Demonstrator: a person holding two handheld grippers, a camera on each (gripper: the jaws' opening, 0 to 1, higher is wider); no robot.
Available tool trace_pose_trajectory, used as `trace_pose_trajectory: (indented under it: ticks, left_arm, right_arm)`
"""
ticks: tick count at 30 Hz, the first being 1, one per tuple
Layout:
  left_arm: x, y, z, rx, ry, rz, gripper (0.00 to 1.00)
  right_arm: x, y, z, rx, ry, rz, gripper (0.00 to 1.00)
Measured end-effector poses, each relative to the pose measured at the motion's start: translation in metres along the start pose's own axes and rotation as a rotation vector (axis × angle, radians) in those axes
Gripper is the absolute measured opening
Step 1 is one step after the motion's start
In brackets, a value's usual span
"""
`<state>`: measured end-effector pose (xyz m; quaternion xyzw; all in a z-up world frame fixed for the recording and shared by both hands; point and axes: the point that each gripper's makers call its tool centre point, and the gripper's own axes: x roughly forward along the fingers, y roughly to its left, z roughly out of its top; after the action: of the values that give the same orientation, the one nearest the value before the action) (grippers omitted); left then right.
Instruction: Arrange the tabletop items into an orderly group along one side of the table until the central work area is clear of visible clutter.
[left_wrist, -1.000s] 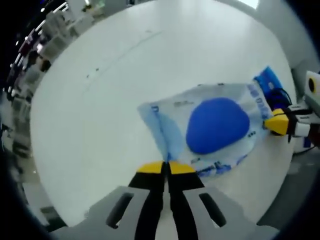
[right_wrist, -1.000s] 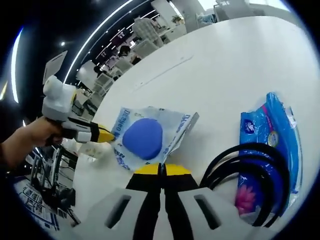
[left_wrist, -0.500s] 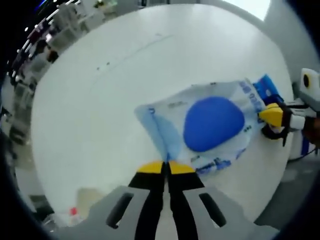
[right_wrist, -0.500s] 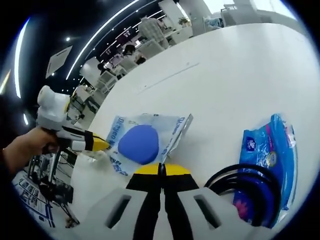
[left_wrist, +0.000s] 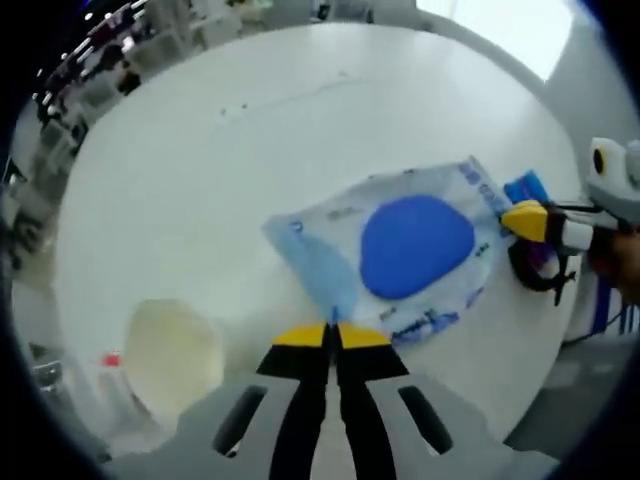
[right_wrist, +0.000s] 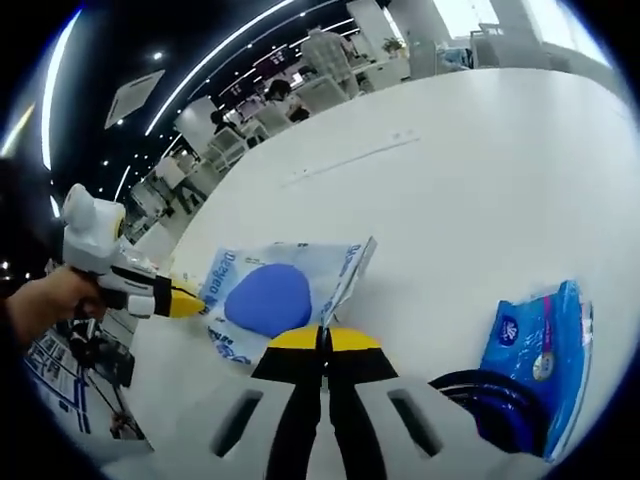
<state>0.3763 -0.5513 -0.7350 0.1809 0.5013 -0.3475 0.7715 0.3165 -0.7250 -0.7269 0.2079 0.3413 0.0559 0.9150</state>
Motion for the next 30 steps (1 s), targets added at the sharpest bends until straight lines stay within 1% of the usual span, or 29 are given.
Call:
trace_pose_trajectory:
  ticks: [3, 6, 14, 16, 17, 19, 22, 30]
  left_arm:
    - [-0.001, 0.002, -0.001, -0.043, -0.025, -0.001, 0.0]
    - [-0.004, 0.002, -0.006, -0.077, -0.048, -0.001, 0.0]
    - [-0.007, 0.003, -0.014, -0.168, -0.142, 0.009, 0.0]
    - [-0.007, 0.003, -0.015, -0.2, -0.176, 0.013, 0.0]
    - [-0.008, 0.003, -0.015, -0.218, -0.204, 0.017, 0.0]
    - [-0.008, 0.005, -0.018, -0.226, -0.217, 0.027, 0.0]
    - [-0.006, 0.008, -0.024, -0.258, -0.235, 0.037, 0.0]
    - [-0.002, 0.014, -0.034, -0.313, -0.249, 0.054, 0.0]
  right_arm:
    - [0.003, 0.001, 0.003, -0.03, -0.002, 0.007, 0.0]
    - [0.006, 0.002, 0.003, -0.036, 0.0, 0.014, 0.0]
    - [0.012, 0.004, 0.0, -0.093, 0.009, 0.03, 0.0]
    - [0.013, 0.004, -0.001, -0.108, 0.012, 0.033, 0.0]
    - [0.014, 0.005, -0.001, -0.119, 0.014, 0.035, 0.0]
    - [0.015, 0.006, -0.002, -0.124, 0.014, 0.039, 0.0]
    - [0.018, 0.009, -0.004, -0.135, 0.018, 0.047, 0.0]
    - [0.023, 0.015, -0.009, -0.16, 0.034, 0.054, 0.0]
